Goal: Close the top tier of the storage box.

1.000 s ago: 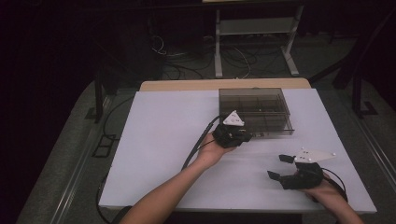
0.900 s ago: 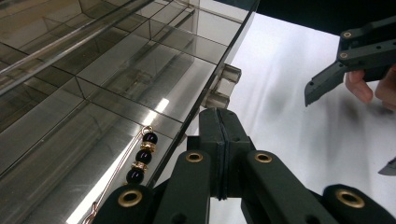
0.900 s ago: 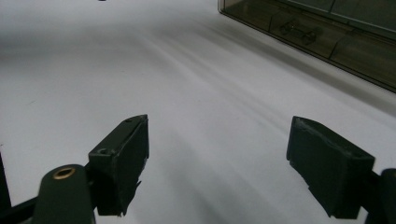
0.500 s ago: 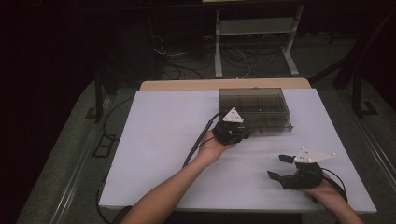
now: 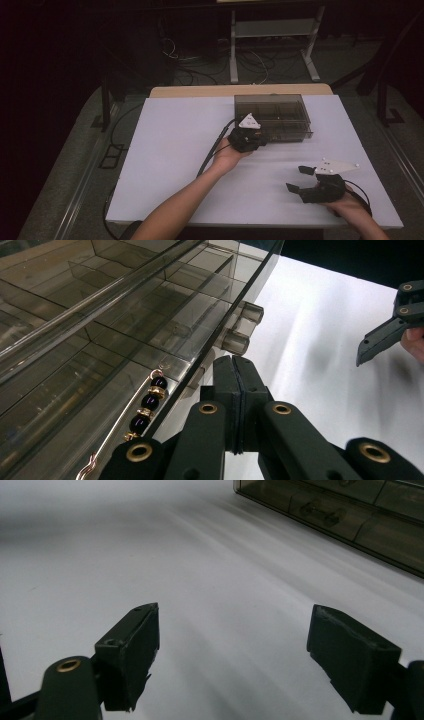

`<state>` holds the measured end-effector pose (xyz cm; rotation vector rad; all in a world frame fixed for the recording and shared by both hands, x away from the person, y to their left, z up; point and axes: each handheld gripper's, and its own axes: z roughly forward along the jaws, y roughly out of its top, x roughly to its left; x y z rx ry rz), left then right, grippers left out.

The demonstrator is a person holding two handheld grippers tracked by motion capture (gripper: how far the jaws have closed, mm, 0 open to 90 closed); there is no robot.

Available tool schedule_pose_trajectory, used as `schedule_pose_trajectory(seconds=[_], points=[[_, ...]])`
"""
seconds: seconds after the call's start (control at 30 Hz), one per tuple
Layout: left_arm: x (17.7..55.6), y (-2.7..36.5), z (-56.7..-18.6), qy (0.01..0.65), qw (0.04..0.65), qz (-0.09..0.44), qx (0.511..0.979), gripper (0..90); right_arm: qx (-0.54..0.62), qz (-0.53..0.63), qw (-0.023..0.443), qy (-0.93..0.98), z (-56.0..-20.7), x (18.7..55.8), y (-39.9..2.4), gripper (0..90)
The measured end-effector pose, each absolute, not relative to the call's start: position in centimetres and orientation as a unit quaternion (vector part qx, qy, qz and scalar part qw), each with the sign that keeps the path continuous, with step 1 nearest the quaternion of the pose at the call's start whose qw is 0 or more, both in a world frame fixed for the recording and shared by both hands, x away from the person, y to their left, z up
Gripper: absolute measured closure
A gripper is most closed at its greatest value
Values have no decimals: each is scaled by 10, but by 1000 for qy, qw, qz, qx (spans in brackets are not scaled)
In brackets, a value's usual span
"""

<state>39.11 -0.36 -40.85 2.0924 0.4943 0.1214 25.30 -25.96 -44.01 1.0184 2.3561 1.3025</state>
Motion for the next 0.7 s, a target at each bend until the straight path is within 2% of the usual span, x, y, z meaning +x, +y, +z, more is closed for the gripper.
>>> schedule_pose_trajectory(seconds=[0.7], points=[[402, -1, -404, 211, 482, 63, 848, 890, 352, 449, 130, 811, -440, 253, -259, 205]])
